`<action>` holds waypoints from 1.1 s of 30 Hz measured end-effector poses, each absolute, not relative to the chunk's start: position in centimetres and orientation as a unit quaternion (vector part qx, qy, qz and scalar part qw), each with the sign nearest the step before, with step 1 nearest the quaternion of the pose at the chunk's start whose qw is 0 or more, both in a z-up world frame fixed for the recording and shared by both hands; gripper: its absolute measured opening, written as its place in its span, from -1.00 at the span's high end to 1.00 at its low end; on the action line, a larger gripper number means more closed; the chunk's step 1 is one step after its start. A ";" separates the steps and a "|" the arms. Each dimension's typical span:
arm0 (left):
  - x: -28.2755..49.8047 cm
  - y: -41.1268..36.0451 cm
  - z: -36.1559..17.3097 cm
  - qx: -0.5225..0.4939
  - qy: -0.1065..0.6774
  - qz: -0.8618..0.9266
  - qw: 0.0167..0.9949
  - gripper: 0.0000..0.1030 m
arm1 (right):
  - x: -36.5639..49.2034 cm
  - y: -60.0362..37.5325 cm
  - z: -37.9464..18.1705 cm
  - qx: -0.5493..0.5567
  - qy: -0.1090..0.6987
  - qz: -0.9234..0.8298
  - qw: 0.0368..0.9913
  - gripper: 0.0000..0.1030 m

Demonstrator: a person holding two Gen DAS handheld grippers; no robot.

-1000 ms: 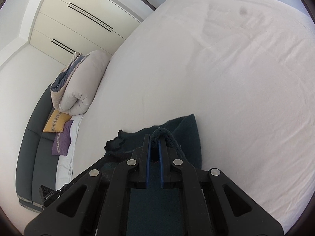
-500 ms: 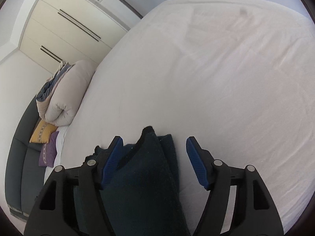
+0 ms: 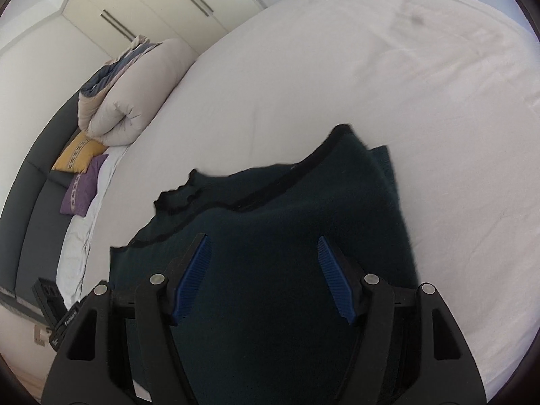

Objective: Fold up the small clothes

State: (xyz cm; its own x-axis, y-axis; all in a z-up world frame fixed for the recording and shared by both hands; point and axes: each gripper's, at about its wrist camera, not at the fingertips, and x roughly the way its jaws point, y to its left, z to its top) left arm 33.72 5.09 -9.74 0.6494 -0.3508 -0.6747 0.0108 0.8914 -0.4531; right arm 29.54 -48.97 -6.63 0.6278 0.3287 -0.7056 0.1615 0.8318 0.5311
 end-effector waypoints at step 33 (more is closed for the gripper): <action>27.6 1.6 -5.8 -0.186 0.369 -0.112 0.904 -0.62 | 24.2 -46.7 -8.3 0.378 0.362 0.134 0.841 0.13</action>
